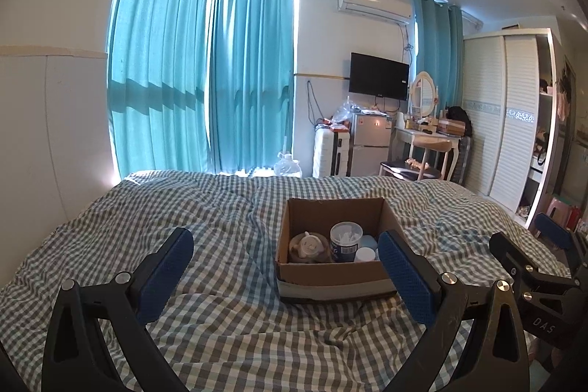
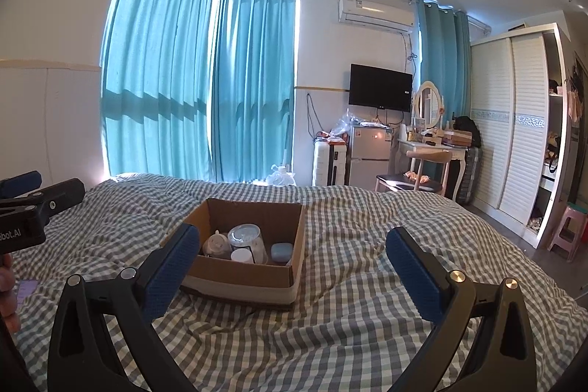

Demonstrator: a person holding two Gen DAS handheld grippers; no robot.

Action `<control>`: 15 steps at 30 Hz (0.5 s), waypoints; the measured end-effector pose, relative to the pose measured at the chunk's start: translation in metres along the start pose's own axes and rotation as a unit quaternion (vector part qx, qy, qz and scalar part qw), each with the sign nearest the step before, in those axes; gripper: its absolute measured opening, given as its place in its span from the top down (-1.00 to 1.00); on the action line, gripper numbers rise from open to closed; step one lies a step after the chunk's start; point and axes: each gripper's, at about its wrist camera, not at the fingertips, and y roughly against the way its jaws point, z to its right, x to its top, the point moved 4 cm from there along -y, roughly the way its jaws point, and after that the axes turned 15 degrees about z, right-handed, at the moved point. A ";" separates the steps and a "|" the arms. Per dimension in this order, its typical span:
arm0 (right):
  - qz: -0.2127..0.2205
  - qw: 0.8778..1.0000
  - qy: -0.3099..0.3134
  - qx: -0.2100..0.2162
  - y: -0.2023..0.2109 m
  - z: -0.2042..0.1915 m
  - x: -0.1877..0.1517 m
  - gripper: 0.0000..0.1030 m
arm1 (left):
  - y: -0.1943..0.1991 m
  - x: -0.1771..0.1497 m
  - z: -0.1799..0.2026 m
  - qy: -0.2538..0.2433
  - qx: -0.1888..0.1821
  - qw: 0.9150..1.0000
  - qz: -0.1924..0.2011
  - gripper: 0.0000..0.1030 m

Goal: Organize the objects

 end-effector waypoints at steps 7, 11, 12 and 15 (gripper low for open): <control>0.011 1.000 -0.001 0.001 0.006 -0.001 0.006 -0.98 | -0.001 -0.006 0.000 -0.005 0.005 1.000 -0.006 -1.00; 0.010 1.000 0.002 0.005 0.008 -0.003 0.007 -0.98 | 0.000 -0.005 -0.002 -0.001 0.003 1.000 -0.006 -1.00; 0.010 1.000 0.001 0.006 0.008 -0.004 0.006 -0.98 | 0.000 -0.005 -0.002 -0.002 0.003 1.000 -0.006 -1.00; 0.009 1.000 0.001 0.007 0.009 -0.005 0.006 -0.98 | 0.001 -0.006 0.000 -0.006 0.004 1.000 -0.004 -1.00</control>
